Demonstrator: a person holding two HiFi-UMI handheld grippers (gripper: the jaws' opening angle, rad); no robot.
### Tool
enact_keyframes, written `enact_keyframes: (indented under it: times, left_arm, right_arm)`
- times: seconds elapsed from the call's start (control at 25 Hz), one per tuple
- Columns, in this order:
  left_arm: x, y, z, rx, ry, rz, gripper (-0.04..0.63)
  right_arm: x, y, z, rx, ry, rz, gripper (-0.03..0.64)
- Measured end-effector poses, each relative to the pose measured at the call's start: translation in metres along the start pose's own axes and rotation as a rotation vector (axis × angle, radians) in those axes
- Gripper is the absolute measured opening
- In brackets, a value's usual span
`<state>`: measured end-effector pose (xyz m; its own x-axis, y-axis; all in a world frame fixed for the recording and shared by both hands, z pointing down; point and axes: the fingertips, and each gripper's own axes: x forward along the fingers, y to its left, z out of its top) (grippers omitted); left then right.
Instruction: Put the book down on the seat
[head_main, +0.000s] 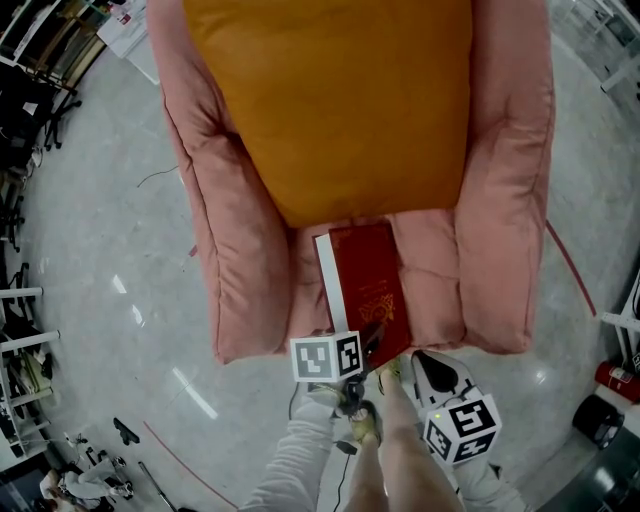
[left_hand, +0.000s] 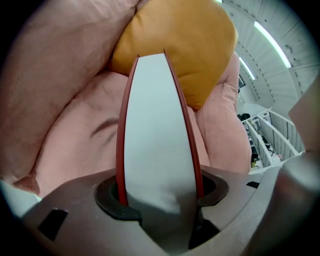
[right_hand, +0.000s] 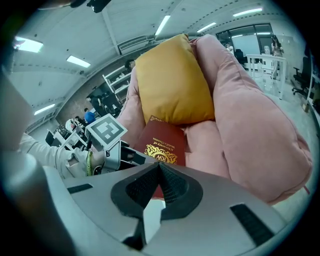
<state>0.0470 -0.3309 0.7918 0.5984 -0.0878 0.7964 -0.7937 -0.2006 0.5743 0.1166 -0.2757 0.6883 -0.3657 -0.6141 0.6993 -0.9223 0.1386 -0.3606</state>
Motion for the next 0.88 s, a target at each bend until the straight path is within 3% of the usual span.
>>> enact_keyframes:
  times: [0.32,0.68,0.88]
  left_arm:
    - [-0.022,0.015,-0.001,-0.026,-0.022,0.097,0.341]
    - [-0.057,0.035,-0.014,-0.035,-0.055,0.188,0.344]
    - [-0.076,0.037,-0.022,-0.048,-0.075,0.197,0.344]
  right_arm:
    - [-0.008,0.014,0.007,-0.009,-0.015,0.019,0.005]
    - [-0.017,0.039,0.015,-0.031,-0.030,0.052,0.005]
    - [-0.022,0.046,0.019,-0.044,-0.044,0.063,0.005]
